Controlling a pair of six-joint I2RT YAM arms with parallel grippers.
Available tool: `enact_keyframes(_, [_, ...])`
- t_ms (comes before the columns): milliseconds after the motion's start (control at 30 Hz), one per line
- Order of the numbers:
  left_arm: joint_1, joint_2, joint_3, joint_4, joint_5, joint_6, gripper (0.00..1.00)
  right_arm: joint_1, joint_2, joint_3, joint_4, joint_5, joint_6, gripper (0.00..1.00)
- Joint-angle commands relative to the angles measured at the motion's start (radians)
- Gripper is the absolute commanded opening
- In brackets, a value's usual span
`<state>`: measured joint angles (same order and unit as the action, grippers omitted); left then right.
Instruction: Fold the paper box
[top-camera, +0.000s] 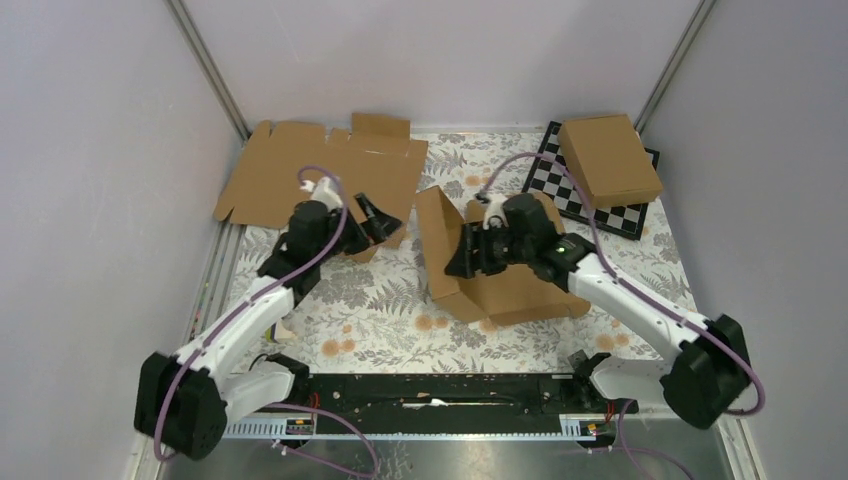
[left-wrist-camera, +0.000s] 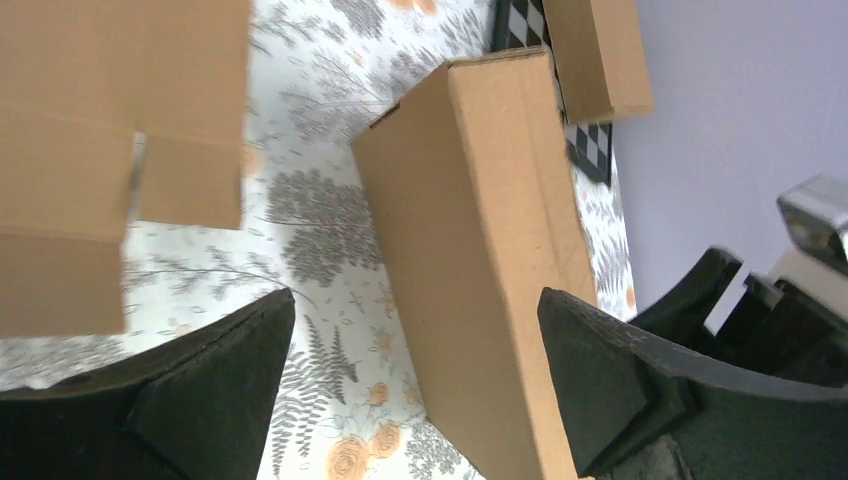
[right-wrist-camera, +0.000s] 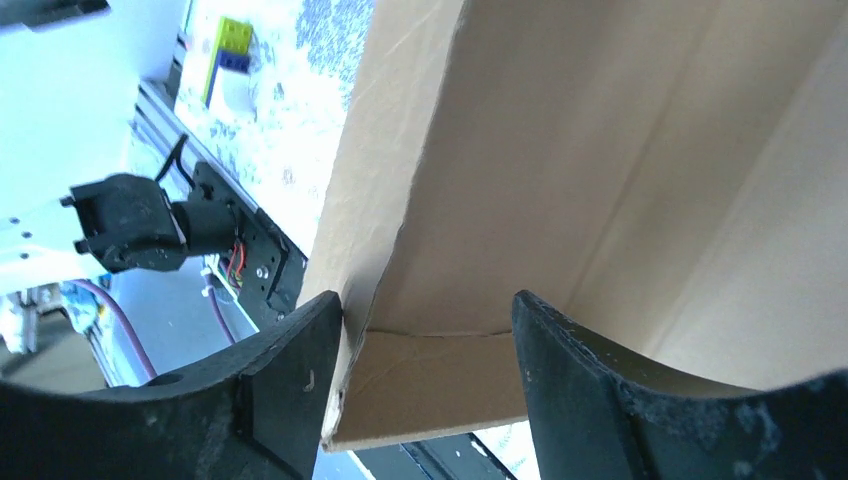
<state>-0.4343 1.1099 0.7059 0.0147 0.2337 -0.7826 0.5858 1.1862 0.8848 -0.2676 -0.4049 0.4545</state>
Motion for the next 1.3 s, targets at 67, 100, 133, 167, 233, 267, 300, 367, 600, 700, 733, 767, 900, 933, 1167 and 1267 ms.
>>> enact_keyframes(67, [0.126, -0.148, -0.087, -0.088, 0.068, 0.010, 0.98, 0.215, 0.165, 0.145, -0.061, 0.133, -0.062, 0.70])
enact_keyframes(100, [0.138, -0.157, -0.107, -0.093, 0.076, 0.006, 0.98, 0.250, 0.197, 0.165, -0.070, 0.153, -0.068, 0.70])
enact_keyframes(133, [0.145, -0.160, -0.120, -0.094, 0.082, 0.003, 0.98, 0.268, 0.225, 0.189, -0.080, 0.172, -0.068, 0.71])
enact_keyframes(167, [0.148, -0.164, -0.137, -0.088, 0.083, -0.001, 0.98, 0.279, 0.244, 0.200, -0.086, 0.184, -0.069, 0.72])
enact_keyframes(233, [0.149, -0.170, -0.176, -0.055, 0.107, -0.021, 0.98, 0.285, 0.254, 0.213, -0.087, 0.193, -0.067, 0.81])
enact_keyframes(267, [0.148, -0.171, -0.196, -0.034, 0.121, -0.032, 0.98, 0.286, 0.247, 0.218, -0.087, 0.198, -0.068, 0.88])
enact_keyframes(300, [0.147, -0.169, -0.210, -0.022, 0.132, -0.039, 0.98, 0.285, 0.235, 0.224, -0.088, 0.203, -0.069, 0.94])
enact_keyframes(367, [0.147, -0.162, -0.224, 0.005, 0.148, -0.043, 0.98, 0.285, 0.208, 0.242, -0.101, 0.217, -0.080, 0.99])
enact_keyframes(600, [0.147, -0.154, -0.199, 0.013, 0.185, -0.038, 0.99, 0.281, 0.076, 0.294, -0.194, 0.299, -0.107, 1.00])
enact_keyframes(700, [0.145, -0.181, -0.182, -0.005, 0.169, -0.026, 0.99, 0.237, -0.002, 0.283, -0.256, 0.376, -0.100, 1.00])
enact_keyframes(733, [0.144, -0.187, -0.172, -0.012, 0.161, -0.018, 0.99, 0.202, -0.027, 0.274, -0.290, 0.396, -0.098, 1.00])
enact_keyframes(767, [0.144, -0.190, -0.163, -0.013, 0.157, -0.010, 0.99, 0.143, -0.049, 0.256, -0.309, 0.411, -0.095, 1.00])
enact_keyframes(900, [0.133, -0.153, -0.150, -0.054, 0.159, 0.011, 0.99, -0.153, -0.122, 0.148, -0.328, 0.374, -0.059, 1.00])
enact_keyframes(933, [0.132, -0.139, -0.144, -0.079, 0.151, 0.012, 0.99, -0.220, -0.136, 0.111, -0.311, 0.342, -0.049, 1.00])
enact_keyframes(1167, [0.131, -0.131, -0.118, -0.208, -0.018, 0.021, 0.99, -0.495, -0.179, -0.118, -0.162, 0.272, 0.059, 1.00])
enact_keyframes(1267, [0.131, -0.122, -0.131, -0.201, -0.020, 0.005, 0.99, -0.559, -0.202, -0.202, -0.136, 0.248, 0.158, 1.00])
